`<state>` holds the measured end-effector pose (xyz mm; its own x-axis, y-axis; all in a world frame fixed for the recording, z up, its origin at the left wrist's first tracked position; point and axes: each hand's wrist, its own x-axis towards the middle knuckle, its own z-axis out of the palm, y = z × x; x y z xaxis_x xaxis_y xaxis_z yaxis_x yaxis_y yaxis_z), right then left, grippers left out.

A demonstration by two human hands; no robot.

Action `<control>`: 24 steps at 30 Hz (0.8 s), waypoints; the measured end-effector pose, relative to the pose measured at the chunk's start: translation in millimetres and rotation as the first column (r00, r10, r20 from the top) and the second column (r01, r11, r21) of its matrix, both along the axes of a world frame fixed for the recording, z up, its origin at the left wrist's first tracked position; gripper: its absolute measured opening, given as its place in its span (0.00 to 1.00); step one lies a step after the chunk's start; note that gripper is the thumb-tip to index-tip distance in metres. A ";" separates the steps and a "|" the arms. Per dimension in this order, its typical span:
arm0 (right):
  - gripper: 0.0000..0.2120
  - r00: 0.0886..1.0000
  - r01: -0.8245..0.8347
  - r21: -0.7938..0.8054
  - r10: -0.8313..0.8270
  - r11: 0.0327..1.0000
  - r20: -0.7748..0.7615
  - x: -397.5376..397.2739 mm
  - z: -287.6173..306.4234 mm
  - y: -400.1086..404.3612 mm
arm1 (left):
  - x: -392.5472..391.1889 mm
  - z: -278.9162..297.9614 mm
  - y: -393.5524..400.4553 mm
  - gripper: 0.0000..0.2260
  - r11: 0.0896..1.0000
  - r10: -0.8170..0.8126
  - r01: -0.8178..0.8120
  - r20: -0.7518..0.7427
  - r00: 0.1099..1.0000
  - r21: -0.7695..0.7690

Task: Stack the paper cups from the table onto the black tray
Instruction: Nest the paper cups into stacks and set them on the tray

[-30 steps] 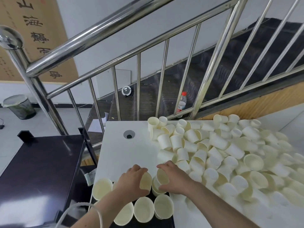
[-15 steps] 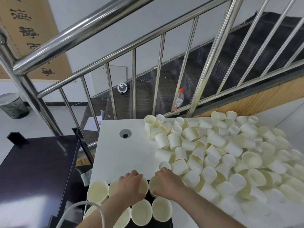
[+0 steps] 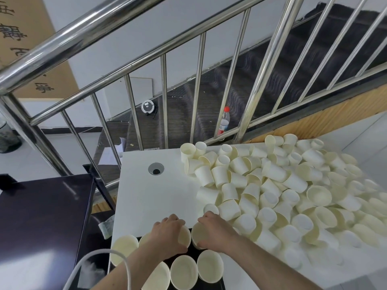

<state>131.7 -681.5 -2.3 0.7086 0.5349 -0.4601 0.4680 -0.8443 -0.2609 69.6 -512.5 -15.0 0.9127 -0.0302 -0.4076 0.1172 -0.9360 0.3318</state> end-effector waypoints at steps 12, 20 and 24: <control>0.29 0.991 0.119 0.180 -0.127 0.976 0.036 30.1 19.3 -2.6 | 26.8 9.3 10.7 0.24 0.989 0.101 -0.083 0.152 0.983 -0.120; 0.24 0.978 0.160 0.128 -0.174 0.979 0.111 95.7 27.1 6.6 | 47.9 13.4 30.0 0.21 0.928 0.347 -0.306 0.193 0.918 -0.213; 0.24 0.979 0.161 0.067 -0.168 0.985 0.116 129.6 21.8 15.3 | 52.3 7.3 33.6 0.20 0.900 0.416 -0.375 0.181 0.891 -0.222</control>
